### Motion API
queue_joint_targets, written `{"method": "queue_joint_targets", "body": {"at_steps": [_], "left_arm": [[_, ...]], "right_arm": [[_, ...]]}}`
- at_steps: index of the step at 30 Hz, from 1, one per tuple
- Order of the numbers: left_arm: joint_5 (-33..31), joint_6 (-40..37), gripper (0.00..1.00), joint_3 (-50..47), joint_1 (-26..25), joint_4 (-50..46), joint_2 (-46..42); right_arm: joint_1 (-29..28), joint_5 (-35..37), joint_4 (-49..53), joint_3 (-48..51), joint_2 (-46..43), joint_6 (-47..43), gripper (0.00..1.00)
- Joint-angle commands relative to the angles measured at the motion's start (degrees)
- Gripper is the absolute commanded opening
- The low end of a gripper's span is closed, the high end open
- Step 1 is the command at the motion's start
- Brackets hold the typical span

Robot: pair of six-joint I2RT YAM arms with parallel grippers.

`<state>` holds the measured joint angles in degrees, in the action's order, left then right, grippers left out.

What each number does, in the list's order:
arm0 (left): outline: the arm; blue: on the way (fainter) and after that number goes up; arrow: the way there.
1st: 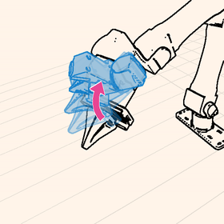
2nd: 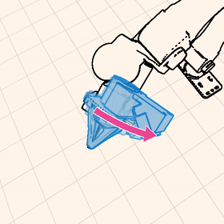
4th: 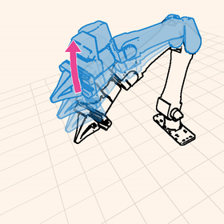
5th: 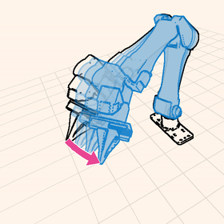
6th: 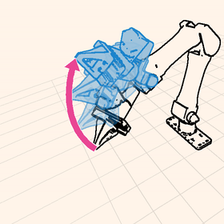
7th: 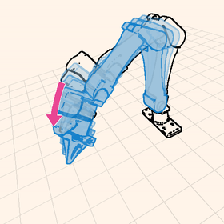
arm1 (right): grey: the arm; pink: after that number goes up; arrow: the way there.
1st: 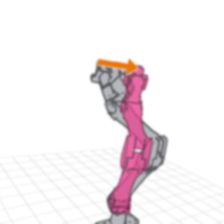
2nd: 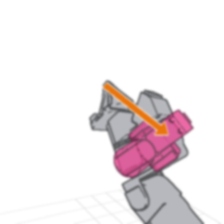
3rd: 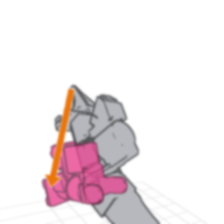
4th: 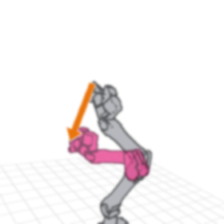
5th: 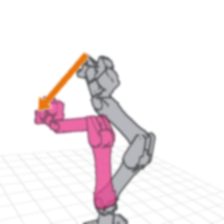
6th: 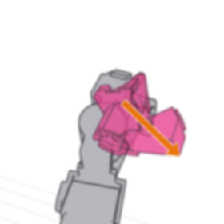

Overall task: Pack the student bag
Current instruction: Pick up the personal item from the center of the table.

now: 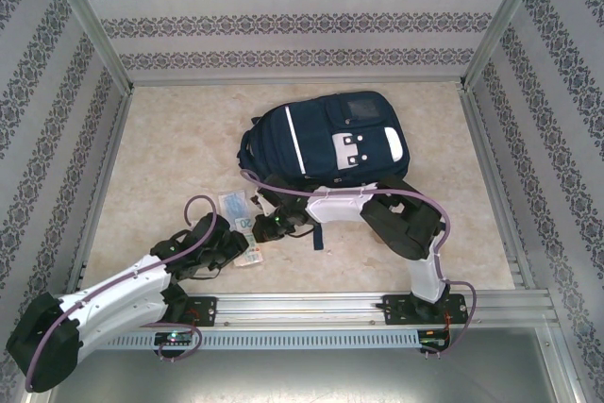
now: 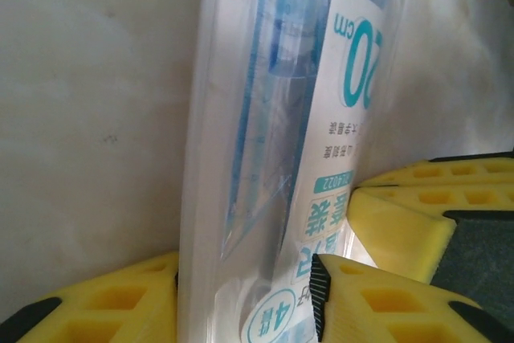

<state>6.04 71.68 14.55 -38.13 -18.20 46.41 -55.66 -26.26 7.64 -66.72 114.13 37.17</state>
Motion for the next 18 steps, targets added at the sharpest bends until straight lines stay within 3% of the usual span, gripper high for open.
{"method": "queue_joint_targets", "body": {"at_steps": [1, 6, 13, 18], "left_arm": [[1.9, -0.1, 0.38, -0.4, 0.3, 4.3, -1.9], [-0.8, -0.6, 0.09, 1.7, 0.4, -0.8, -5.5], [-5.6, -1.6, 0.0, 6.9, 0.4, -9.8, -7.5], [-9.1, -3.6, 0.0, 12.3, 0.5, -13.7, -7.3]], "right_arm": [[-1.1, -0.8, 0.4, -0.6, 1.6, 0.2, 0.09], [-0.6, 0.0, 1.0, -0.3, 0.1, 0.1, 0.1], [2.5, 4.1, 8.0, -2.6, -8.2, -3.7, 0.17], [4.9, 13.2, 18.5, -10.8, -12.6, -9.9, 0.32]]}}
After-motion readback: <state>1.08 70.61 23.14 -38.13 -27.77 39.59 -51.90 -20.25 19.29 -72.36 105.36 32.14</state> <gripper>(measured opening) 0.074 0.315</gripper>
